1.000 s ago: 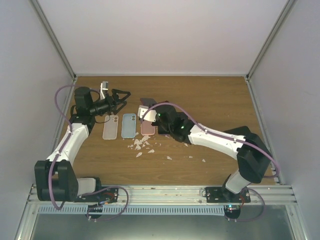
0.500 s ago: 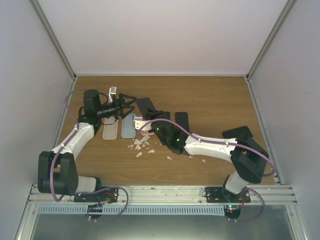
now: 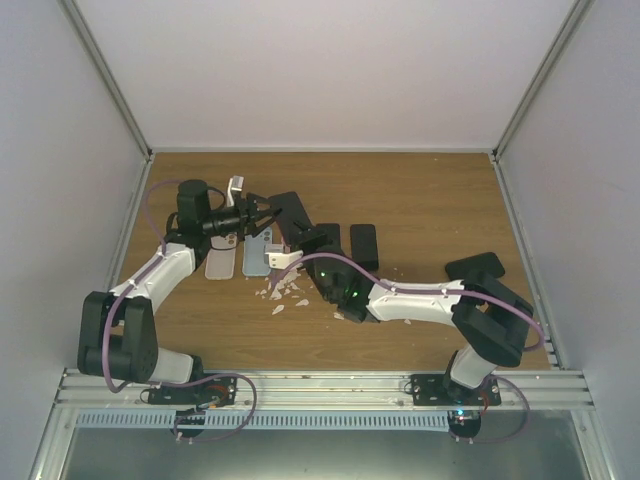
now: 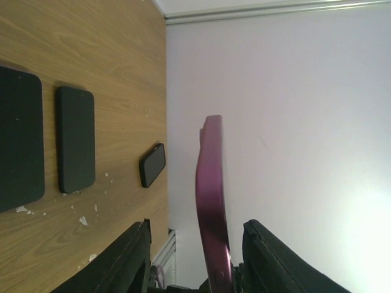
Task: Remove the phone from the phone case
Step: Place the phone at the center of the board.
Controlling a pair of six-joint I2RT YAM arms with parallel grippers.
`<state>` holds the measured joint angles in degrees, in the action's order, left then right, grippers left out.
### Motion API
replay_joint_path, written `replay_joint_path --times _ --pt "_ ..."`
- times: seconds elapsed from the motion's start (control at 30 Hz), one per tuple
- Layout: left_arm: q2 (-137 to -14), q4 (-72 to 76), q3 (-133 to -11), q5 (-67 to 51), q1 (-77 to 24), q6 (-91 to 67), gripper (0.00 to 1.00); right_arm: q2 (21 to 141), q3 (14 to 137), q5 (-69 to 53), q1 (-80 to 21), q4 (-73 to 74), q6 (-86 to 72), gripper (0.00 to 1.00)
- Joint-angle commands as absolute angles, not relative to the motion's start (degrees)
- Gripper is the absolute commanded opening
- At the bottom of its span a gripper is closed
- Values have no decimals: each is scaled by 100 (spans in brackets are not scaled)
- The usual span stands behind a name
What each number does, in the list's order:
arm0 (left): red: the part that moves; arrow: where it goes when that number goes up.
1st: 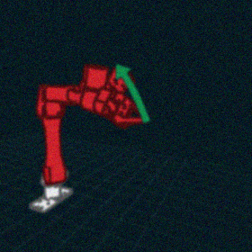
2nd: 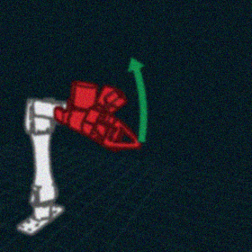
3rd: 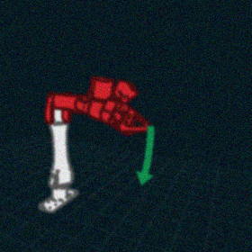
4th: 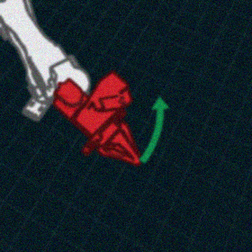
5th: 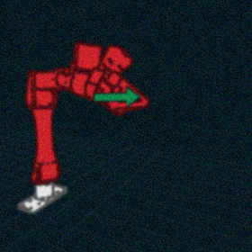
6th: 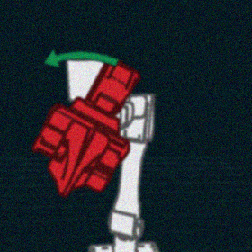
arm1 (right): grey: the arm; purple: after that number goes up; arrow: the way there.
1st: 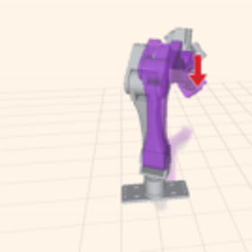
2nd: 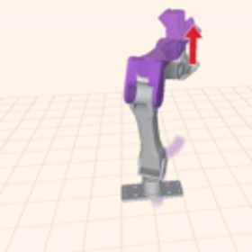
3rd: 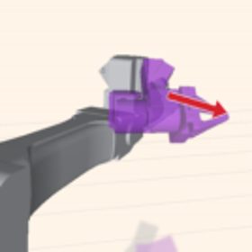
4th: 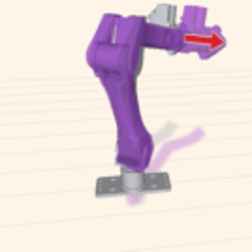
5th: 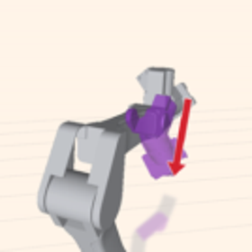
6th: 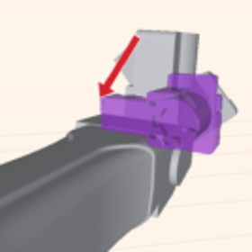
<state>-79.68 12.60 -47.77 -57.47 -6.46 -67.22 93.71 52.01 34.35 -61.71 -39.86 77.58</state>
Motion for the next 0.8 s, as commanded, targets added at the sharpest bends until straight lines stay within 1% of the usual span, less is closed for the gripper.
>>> replay_joint_path --times 0.0,0.1,0.37,0.47,0.5,0.57,0.6,0.67,0.7,0.77 --pt "-8033 1555 -4911 -5823 -750 -6715 41 9438 5062 3489 -6297 -5110 8155 0" --pt "-8049 1523 -4923 -5813 -801 -6682 36 9467 5041 3479 -6319 -5215 8247 1" --pt "-8065 1485 -4937 -5774 -842 -6662 15 9475 5010 3489 -6328 -5217 8286 1" --pt "-8090 1474 -4953 -5759 -785 -6667 9 9477 5003 3517 -6328 -5186 8285 6" --pt "-8106 1486 -4970 -5775 -743 -6670 7 9473 4997 3523 -6334 -5181 8268 9" --pt "-8150 1494 -5031 -5806 -632 -6671 3 9441 4959 3523 -6329 -5164 8230 19" --pt "-8174 1494 -5077 -5823 -584 -6671 1 9432 4924 3515 -6329 -5145 8227 26" --pt "-8226 1418 -5222 -5848 -506 -6580 0 9399 4824 3468 -6332 -5159 8244 46" --pt "-8259 1323 -5314 -5841 -469 -6489 0 9378 4744 3431 -6330 -5237 8287 54" --pt "-8335 1226 -5485 -5859 -377 -6358 0 9352 4583 3386 -6333 -5395 8404 62"
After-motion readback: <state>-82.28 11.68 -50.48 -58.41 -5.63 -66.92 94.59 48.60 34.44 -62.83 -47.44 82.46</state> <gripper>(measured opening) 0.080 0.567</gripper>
